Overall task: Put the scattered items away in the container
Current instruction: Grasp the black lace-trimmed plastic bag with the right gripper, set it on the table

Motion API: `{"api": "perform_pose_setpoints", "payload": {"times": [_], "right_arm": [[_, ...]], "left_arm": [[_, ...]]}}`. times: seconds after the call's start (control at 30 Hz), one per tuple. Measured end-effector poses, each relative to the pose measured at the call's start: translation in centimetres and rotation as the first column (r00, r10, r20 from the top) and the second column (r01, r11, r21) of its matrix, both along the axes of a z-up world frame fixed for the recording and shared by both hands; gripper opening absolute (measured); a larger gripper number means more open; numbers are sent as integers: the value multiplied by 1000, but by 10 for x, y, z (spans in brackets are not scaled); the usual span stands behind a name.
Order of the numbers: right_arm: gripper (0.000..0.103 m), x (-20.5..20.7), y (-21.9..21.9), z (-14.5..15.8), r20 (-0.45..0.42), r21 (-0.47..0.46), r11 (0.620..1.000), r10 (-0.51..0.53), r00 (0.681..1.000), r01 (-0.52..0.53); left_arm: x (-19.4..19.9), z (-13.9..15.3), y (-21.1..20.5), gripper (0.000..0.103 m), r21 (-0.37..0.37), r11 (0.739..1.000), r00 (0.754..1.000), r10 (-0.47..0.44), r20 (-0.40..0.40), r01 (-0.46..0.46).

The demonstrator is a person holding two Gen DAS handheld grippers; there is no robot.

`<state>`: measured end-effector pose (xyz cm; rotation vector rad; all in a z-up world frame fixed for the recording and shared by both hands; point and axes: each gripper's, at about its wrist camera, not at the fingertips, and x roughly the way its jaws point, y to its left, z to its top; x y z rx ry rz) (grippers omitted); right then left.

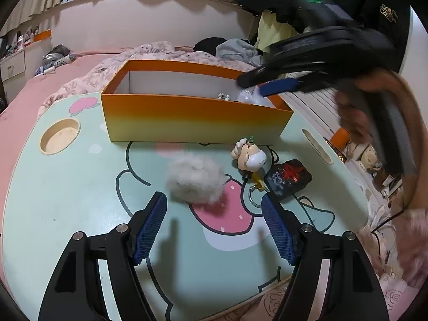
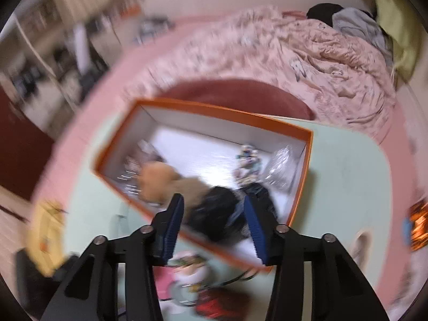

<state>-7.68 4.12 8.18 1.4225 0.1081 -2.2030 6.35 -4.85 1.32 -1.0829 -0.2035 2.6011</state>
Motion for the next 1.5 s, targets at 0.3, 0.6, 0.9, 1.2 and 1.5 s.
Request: {"api": "perform_pose_setpoints", "payload": {"times": [0.3, 0.6, 0.9, 1.2, 1.5], "right_arm": [[39, -6, -27, -34, 20, 226, 971, 79, 997, -82], [16, 1, -6, -12, -145, 80, 996, 40, 989, -29], [15, 55, 75, 52, -242, -316, 948, -60, 968, -20], [16, 123, 113, -4, -169, -452, 892, -98, 981, 12], [66, 121, 112, -16, -185, -528, 842, -242, 953, 111]], "left_arm": [[-3, -5, -7, 73, 35, 999, 1000, 10, 29, -11], [-4, -6, -7, 73, 33, 999, 999, 10, 30, -11], [-6, -6, -8, 73, 35, 999, 999, 13, 35, -14], [-7, -11, -10, 73, 45, 999, 998, 17, 59, -20], [-6, -9, -7, 73, 33, 999, 999, 13, 52, -15]]}}
